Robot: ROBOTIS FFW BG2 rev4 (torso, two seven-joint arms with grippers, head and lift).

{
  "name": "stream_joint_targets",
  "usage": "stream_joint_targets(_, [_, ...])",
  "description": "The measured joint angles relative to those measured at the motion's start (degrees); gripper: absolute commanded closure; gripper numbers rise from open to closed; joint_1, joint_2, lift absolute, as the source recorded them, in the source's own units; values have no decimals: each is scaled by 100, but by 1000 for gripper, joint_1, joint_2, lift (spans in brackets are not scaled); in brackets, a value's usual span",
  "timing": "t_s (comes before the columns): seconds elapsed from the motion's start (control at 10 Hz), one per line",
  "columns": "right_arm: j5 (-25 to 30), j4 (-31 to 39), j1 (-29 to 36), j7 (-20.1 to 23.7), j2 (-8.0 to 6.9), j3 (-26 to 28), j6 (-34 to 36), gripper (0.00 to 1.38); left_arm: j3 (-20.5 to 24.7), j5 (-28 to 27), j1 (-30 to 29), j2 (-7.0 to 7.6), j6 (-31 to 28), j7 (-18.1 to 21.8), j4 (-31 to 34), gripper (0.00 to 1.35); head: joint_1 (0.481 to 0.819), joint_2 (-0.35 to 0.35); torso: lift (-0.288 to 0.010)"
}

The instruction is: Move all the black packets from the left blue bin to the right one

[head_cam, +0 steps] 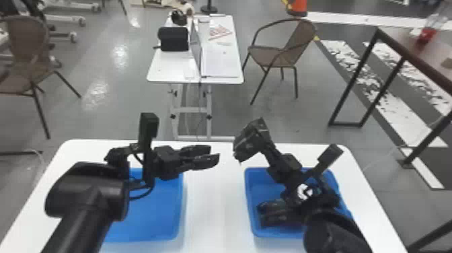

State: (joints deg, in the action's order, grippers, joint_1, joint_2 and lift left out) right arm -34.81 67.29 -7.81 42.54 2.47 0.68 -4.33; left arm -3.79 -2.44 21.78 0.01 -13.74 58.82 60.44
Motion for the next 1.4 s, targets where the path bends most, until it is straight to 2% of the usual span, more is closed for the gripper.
stream_joint_targets(0.2, [-2,-168,-21,-23,245,444,-7,1282,498,414,-572,7,-58,-287,607,127,695,-138,0])
stream_joint_targets(0.4, [45,-747,-3,-28,484,838,-7,1282,821,1323,-1428,174,-81,-914,1628,130,695,-148,0])
stream_joint_targets(0.5, [59,-986,62,-28,559,1016,-7,1282,1022,1699,-1816,227,-119,-1135,2065,133,695,-150,0])
stream_joint_targets(0.6, [46,-1075,183,-34,576,1174,-3,1268,1275,1875,-2115,224,-191,-1185,2396,144,695,-148,0])
stream_joint_targets(0.7, [13,-1112,281,-35,567,1254,117,940,1552,1921,-2341,171,-270,-1181,2616,153,695,-135,0])
stream_joint_targets(0.8, [105,-1197,290,-83,563,1276,278,473,1775,1929,-2493,99,-313,-1180,2727,153,695,-124,0])
stream_joint_targets(0.9, [200,-1380,204,-114,572,1283,393,75,1896,1927,-2557,34,-300,-1179,2774,153,695,-106,0])
stream_joint_targets(1.0, [287,-1544,96,-148,577,1305,377,73,1934,1919,-2564,6,-222,-1179,2790,153,695,-104,0])
stream_joint_targets(1.1, [552,-1419,111,-345,568,1434,186,154,1937,1927,-2566,6,-72,-1180,2824,153,695,-113,0])
stream_joint_targets(1.2, [921,-825,402,-690,514,1646,86,191,1949,1879,-2612,16,51,-1182,2936,153,695,-137,0])
stream_joint_targets(1.4, [1355,604,1405,-880,362,2068,135,200,2185,1391,-3001,9,117,-1359,3578,153,695,-147,0])
